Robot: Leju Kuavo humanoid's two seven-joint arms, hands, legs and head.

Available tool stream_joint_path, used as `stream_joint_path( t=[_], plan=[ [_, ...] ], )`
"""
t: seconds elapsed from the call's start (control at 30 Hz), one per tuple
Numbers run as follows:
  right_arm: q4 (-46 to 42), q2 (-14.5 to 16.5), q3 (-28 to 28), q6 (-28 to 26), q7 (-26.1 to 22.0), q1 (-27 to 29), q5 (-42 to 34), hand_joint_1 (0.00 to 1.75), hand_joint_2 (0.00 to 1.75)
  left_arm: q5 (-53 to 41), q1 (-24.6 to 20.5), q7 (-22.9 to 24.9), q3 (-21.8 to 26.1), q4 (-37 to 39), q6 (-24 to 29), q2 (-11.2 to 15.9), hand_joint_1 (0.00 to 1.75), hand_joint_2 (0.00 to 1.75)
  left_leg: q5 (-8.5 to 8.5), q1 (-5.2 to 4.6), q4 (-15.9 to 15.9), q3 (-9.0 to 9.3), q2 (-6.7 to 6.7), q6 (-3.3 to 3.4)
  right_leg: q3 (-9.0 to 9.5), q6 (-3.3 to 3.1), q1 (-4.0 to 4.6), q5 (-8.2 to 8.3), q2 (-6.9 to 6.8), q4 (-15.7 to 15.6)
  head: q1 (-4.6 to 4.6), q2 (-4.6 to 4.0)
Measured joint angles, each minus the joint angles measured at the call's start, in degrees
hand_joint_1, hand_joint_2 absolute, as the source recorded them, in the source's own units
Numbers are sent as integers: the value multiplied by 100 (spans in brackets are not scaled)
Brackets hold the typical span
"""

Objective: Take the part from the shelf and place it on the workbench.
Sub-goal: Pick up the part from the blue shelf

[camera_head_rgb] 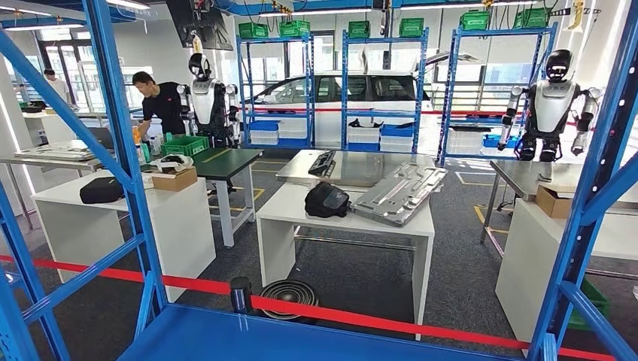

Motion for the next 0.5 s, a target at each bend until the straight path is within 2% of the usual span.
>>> stream_joint_path(
  t=[0.13, 0.27, 0.3, 0.37, 0.4, 0.43, 0.5],
  plan=[
    [67, -3, 14, -24, 1, 0, 0, 0, 0, -17, -40, 7, -50, 102, -1, -32, 0, 175, 5, -30, -98, 33, -1, 80, -20, 89, 2, 21, -1, -20, -5, 1],
    [78, -8, 16, -30, 1, -1, 0, 0, 0, -17, -42, 7, -57, 111, -1, -42, 0, 175, 31, -2, -139, 51, 5, 117, -32, 108, 4, 5, -3, -7, -3, 0],
    [87, -17, 19, -39, 1, -5, -1, 0, 0, -17, -57, 7, -65, 121, 1, -55, 0, 175, 47, 11, -159, 57, 7, 146, -111, 109, 1, -78, -7, 145, 3, 0],
    [126, -40, 24, -67, 15, -11, -7, 0, 0, -17, -85, 8, -106, 226, 2, -103, 0, 175, 69, 20, -179, 54, 9, 191, -551, 119, -19, -399, -13, 1021, 19, -1],
    [149, -49, 25, -81, 23, -15, -9, 0, 0, -17, -99, 9, -129, 288, 2, -128, 0, 175, 72, 16, -176, 48, 6, 204, -723, 140, -31, -506, -15, 1366, 28, -1],
    [167, -53, 25, -90, 33, -17, -11, 0, 0, -17, -102, 9, -147, 347, 2, -151, 0, 175, 69, 16, -167, 44, 3, 201, -767, 181, -48, -488, -17, 1445, 32, -1],
    [180, -61, 26, -98, 43, -29, -13, 0, 0, -17, -120, 8, -162, 397, 1, -181, 0, 175, 50, 17, -133, 41, -2, 171, -402, 254, -78, -198, -27, 686, 39, -1]
  ],
)
